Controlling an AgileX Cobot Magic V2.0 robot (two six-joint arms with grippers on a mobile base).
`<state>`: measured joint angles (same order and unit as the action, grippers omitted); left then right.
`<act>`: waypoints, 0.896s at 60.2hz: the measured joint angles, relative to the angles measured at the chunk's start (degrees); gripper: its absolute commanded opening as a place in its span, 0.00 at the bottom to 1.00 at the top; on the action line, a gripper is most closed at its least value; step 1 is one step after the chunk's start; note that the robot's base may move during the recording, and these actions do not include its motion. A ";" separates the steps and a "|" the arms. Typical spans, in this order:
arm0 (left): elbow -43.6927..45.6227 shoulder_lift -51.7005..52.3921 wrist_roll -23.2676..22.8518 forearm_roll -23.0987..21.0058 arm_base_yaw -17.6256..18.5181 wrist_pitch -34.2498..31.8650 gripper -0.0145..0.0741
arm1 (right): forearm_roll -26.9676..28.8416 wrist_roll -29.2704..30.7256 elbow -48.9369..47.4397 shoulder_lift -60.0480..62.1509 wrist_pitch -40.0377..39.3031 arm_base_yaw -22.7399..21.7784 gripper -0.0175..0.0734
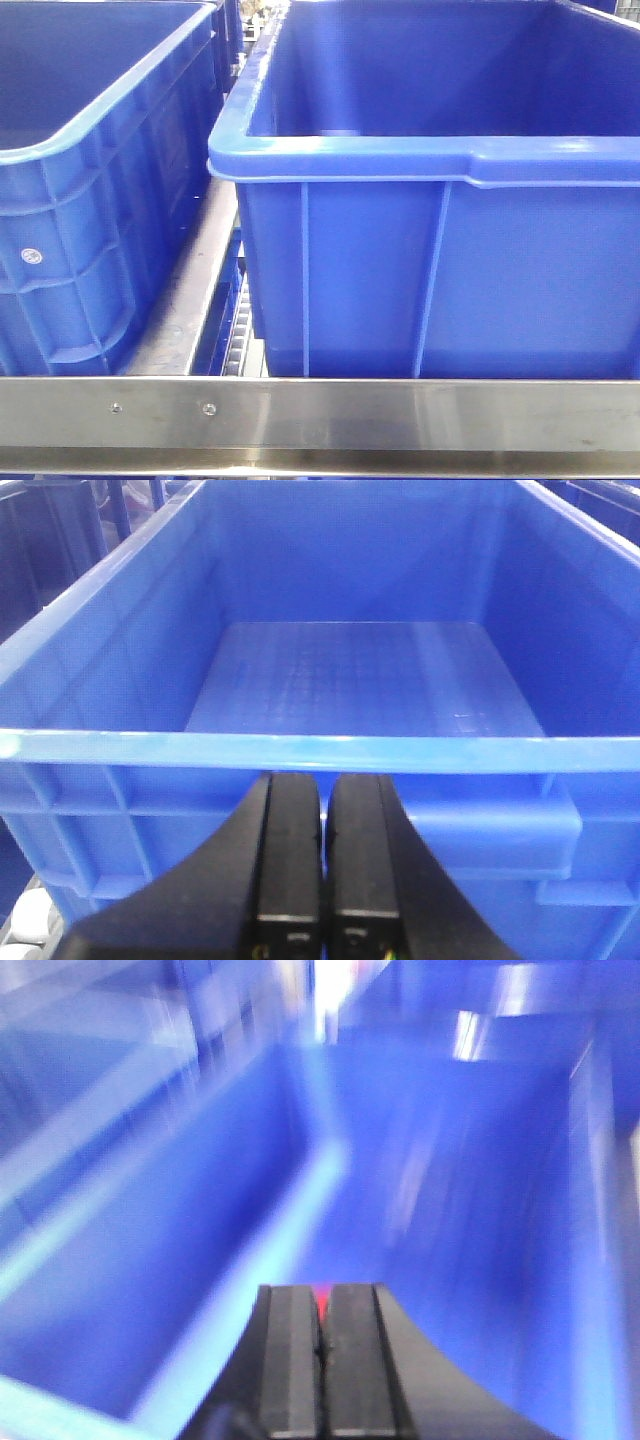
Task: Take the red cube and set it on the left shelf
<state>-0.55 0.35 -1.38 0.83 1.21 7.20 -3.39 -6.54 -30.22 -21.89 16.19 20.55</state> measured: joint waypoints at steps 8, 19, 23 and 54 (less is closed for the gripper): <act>0.00 0.00 0.00 0.00 0.00 0.00 0.28 | 0.00 0.00 5.15 10.07 -0.24 0.00 0.25; 0.00 0.00 0.00 0.00 0.00 0.00 0.28 | 0.00 0.00 9.12 18.11 -0.24 0.00 0.25; 0.00 0.00 0.00 0.00 0.00 0.00 0.28 | 0.00 0.00 9.54 18.75 -0.24 0.00 0.25; 0.00 0.00 0.00 0.00 0.00 0.00 0.28 | 0.00 0.00 10.22 18.74 -0.59 0.00 0.25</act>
<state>-0.55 0.35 -1.38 0.83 1.21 7.20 -3.39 -6.54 -20.01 -3.15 15.59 20.55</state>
